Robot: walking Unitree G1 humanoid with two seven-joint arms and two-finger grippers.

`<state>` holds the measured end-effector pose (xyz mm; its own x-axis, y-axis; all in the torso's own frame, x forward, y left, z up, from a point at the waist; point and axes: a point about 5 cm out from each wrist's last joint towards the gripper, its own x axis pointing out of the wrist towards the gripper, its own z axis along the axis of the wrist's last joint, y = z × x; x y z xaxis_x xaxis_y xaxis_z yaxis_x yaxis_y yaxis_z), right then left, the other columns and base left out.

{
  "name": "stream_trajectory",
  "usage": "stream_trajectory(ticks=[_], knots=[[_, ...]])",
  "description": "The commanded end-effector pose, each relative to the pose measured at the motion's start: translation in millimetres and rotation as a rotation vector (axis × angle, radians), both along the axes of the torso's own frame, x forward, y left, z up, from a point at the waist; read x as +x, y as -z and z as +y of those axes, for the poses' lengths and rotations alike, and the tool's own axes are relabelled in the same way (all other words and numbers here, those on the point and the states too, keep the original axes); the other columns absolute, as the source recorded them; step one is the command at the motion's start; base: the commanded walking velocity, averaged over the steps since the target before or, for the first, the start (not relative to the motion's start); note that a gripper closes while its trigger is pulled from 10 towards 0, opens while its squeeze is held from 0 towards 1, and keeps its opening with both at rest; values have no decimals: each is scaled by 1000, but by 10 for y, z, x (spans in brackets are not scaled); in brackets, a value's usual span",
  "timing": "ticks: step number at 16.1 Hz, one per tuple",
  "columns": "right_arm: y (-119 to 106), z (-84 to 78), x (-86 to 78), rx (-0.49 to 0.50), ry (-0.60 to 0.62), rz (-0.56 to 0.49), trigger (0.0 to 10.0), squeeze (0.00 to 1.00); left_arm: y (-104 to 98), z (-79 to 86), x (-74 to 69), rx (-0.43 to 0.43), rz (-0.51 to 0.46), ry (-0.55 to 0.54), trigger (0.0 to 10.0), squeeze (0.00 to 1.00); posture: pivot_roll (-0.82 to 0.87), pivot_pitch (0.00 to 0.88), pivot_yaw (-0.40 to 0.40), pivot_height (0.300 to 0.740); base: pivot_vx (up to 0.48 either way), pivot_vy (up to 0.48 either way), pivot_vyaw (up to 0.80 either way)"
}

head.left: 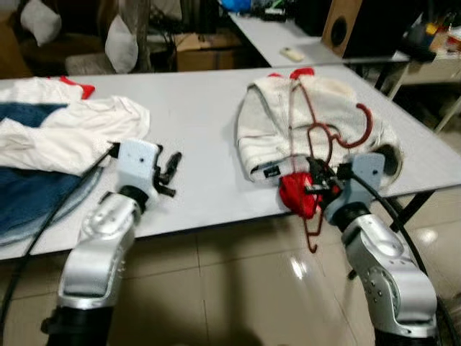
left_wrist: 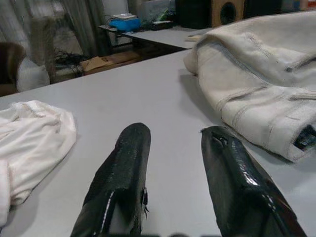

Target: Hang hanger

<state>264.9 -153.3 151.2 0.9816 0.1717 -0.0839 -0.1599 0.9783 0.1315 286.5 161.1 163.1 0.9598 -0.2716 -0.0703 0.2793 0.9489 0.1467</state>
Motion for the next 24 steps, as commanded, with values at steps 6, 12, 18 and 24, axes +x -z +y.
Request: stream_trajectory(ticks=[6, 12, 18, 24], knots=[[-11, -6, 7, 15, -9, 2, 10000, 0, 2, 5, -5, 17, -1, -1, 10000, 0, -49, 0, -4, 740, 0, 349, -267], [-4, -21, -16, 8, -9, 9, 10000, 0, 10, 10, -3, 19, 0, -2, 10000, 0, -56, 0, 4, 740, 0, 356, -471], [5, 0, -32, 5, -21, 0, 10000, 0, 14, 30, -15, 29, -2, 0, 10000, 0, -52, 0, 4, 740, 0, 365, -101], [17, -24, -45, -9, -19, 2, 10000, 0, 40, 20, -23, 31, 3, 1, 10000, 0, -61, 0, 0, 740, 0, 368, 0]])
